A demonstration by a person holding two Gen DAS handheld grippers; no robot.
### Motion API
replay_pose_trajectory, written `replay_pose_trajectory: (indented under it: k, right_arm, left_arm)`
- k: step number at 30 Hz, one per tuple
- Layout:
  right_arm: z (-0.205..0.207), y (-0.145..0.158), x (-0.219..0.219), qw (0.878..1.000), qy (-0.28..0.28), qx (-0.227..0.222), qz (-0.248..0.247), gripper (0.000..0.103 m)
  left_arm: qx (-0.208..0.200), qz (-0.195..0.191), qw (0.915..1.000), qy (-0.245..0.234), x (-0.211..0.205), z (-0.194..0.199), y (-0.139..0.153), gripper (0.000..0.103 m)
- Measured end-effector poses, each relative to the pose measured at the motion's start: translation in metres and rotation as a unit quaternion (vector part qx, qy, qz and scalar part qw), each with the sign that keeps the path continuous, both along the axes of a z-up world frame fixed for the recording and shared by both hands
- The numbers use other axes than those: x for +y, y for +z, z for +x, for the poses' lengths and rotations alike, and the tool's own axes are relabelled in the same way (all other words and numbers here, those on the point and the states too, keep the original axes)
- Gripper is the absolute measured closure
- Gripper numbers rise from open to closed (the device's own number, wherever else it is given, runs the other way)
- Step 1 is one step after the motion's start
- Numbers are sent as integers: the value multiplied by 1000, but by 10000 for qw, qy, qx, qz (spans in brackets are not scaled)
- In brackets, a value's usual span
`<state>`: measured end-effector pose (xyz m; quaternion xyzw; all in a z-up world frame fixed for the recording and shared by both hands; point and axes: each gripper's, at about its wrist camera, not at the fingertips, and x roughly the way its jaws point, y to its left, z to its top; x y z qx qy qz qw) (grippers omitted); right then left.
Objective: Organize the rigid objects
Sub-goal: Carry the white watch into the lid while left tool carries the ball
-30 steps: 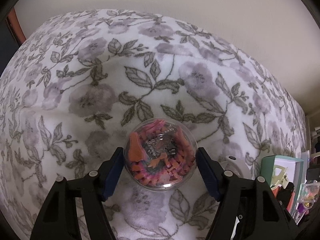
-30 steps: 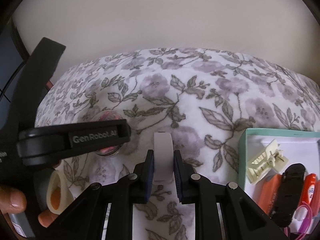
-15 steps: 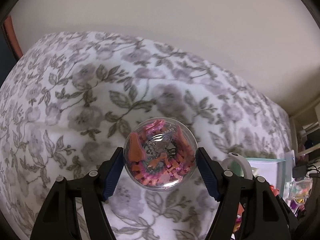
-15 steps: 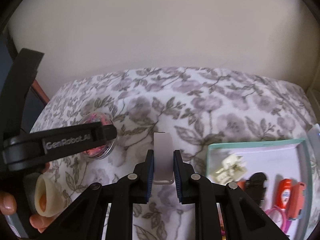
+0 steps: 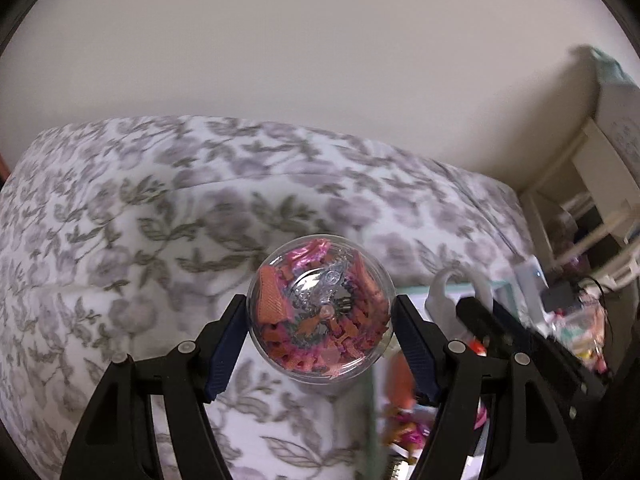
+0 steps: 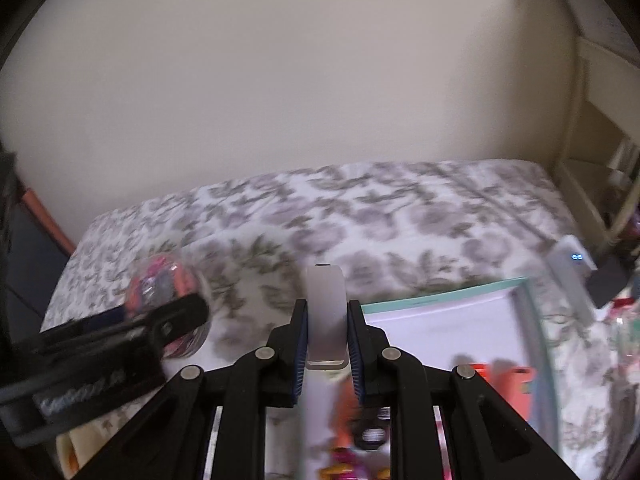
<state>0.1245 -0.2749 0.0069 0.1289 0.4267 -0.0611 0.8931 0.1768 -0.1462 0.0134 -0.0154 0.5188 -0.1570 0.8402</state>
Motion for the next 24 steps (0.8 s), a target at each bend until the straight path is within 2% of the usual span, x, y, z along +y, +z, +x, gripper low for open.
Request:
replay_pose_trajectory:
  k: [4, 9, 14, 24]
  right_arm:
    - [-8, 3, -30, 9995, -287, 26, 117, 83]
    - [-18, 5, -62, 9975, -681, 173, -32, 83]
    - [-27, 1, -91, 9939, -1032, 352, 144, 83]
    - [-36, -10, -112, 9905, -1255, 526, 179, 83]
  left_arm:
    - [-43, -34, 9996, -280, -22, -9, 4, 30]
    - [-23, -21, 9988, -483, -41, -16, 4, 30]
    - [2, 40, 9969, -783, -62, -26, 2, 30]
    - [252, 418, 9897, -1349, -110, -49, -23, 29]
